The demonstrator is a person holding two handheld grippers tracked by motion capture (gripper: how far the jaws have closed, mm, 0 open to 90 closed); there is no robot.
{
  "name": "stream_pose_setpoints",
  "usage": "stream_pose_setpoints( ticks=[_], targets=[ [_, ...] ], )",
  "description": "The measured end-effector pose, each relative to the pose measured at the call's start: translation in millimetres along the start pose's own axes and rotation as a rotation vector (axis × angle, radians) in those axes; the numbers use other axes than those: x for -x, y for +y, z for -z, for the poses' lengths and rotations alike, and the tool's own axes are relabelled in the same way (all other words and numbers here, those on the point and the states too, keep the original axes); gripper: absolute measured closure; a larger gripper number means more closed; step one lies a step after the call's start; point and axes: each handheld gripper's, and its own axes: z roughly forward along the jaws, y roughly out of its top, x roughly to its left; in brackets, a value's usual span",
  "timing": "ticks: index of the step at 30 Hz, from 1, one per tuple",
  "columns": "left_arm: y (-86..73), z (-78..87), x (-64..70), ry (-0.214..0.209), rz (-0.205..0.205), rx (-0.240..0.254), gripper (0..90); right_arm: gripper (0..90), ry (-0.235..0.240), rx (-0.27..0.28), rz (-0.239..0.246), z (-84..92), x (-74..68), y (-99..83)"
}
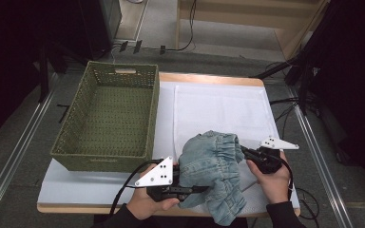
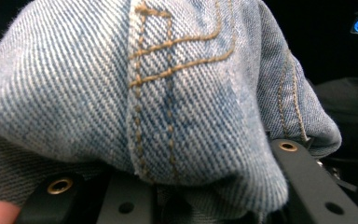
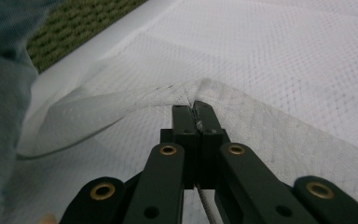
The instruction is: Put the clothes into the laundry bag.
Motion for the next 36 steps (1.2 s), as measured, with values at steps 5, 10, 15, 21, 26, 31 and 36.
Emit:
stream_pose_setpoints(
  ticks=[5,10,15,21,26,31,36],
  targets=[
    [-7.0,-9.2,4.1,-0.07,-0.026,-0.048,66.6,90.0,-0.007,0.023,-0.007,-0.4,0.7,3.9],
    [-15.9,-22.9,8.4,-0.109,-0.048,-0.111,66.5,90.0,0.005,0.045,-0.03,-1.6,4.3,5.3],
    [-23.5,-33.8,9.2,-0.145,-0.05,-0.171,66.4,90.0,0.019,0.091,-0.018,5.6,3.7,12.5],
    [-31.6,-51.0,15.1,-0.099,-0.091,-0.296,65.8,90.0,0.049,0.118,0.008,10.0,-6.6,17.1],
    [-27.6,-49.9,10.5,0.025,-0.075,-0.295,65.7,90.0,0.068,0.145,0.029,16.7,-18.2,22.5],
    [-14.8,-32.8,-4.8,0.173,-0.018,-0.211,66.0,90.0,0.086,0.186,0.032,26.1,-25.3,28.2],
    [-16.3,-30.6,-10.4,0.356,-0.01,-0.228,66.2,90.0,0.096,0.199,0.047,29.3,-34.4,31.0]
  ],
)
